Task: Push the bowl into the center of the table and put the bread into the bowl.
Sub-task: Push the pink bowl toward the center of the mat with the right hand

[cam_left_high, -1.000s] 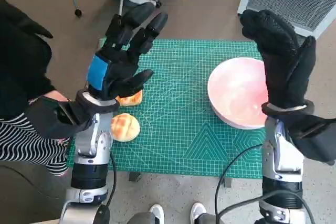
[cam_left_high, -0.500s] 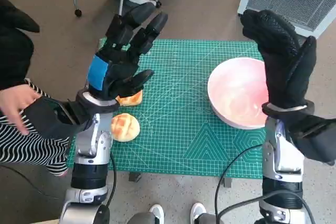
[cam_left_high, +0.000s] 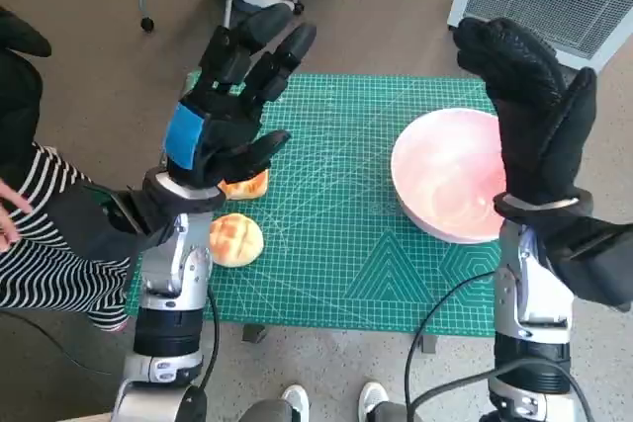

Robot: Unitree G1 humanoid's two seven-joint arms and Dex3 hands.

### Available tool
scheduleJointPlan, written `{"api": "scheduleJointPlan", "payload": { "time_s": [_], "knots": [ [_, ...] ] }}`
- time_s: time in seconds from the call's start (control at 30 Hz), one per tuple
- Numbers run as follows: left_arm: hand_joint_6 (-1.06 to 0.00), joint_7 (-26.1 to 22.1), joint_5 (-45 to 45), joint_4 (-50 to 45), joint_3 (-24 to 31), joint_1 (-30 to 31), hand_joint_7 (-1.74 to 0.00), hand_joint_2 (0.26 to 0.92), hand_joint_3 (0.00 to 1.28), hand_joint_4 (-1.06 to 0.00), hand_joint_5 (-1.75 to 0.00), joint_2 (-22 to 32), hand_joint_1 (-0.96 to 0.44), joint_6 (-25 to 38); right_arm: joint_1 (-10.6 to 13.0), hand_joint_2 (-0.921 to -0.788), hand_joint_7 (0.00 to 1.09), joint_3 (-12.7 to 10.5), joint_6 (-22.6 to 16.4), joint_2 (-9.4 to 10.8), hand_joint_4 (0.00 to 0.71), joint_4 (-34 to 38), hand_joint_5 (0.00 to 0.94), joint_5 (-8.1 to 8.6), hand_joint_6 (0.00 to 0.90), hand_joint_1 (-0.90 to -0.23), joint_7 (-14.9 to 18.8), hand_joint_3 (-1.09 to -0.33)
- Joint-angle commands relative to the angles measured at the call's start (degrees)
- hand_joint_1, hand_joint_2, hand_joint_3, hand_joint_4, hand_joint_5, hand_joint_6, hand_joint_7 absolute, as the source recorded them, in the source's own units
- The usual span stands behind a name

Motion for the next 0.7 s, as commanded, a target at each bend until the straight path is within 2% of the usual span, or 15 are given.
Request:
{"api": "scheduleJointPlan", "payload": {
  "time_s": [0.03,0.37,0.57,0.7],
  "knots": [
    [0.0,0.0,0.2,-0.6,-0.2,0.4,-0.66,0.921,0.26,-0.19,-0.16,0.2,-0.58,0.1,1.6,-0.921,0.55,-0.3,0.9,-0.3,0.206,0.2,0.003,0.07,0.081,-0.774,-0.1,-0.706],
    [0.0,0.4,0.6,-0.6,-0.4,0.4,-0.66,0.921,0.27,-0.18,-0.17,0.1,-0.57,0.0,2.3,-0.921,0.53,-1.8,-0.2,-1.4,0.201,1.9,0.001,0.72,0.053,-0.779,1.0,-0.701],
    [0.0,0.6,0.9,-1.0,-0.6,0.6,-0.66,0.921,0.27,-0.18,-0.18,0.2,-0.57,0.0,2.6,-0.921,0.53,-5.1,-2.5,-4.1,0.193,5.6,0.001,1.37,0.044,-0.787,1.9,-0.695],
    [0.0,0.5,0.9,-1.0,-0.6,0.7,-0.65,0.921,0.27,-0.18,-0.18,0.4,-0.57,-0.2,2.4,-0.921,0.53,-8.1,-5.7,-6.5,0.193,10.4,0.001,-1.26,0.043,-0.778,-0.9,-0.719]
  ]
}}
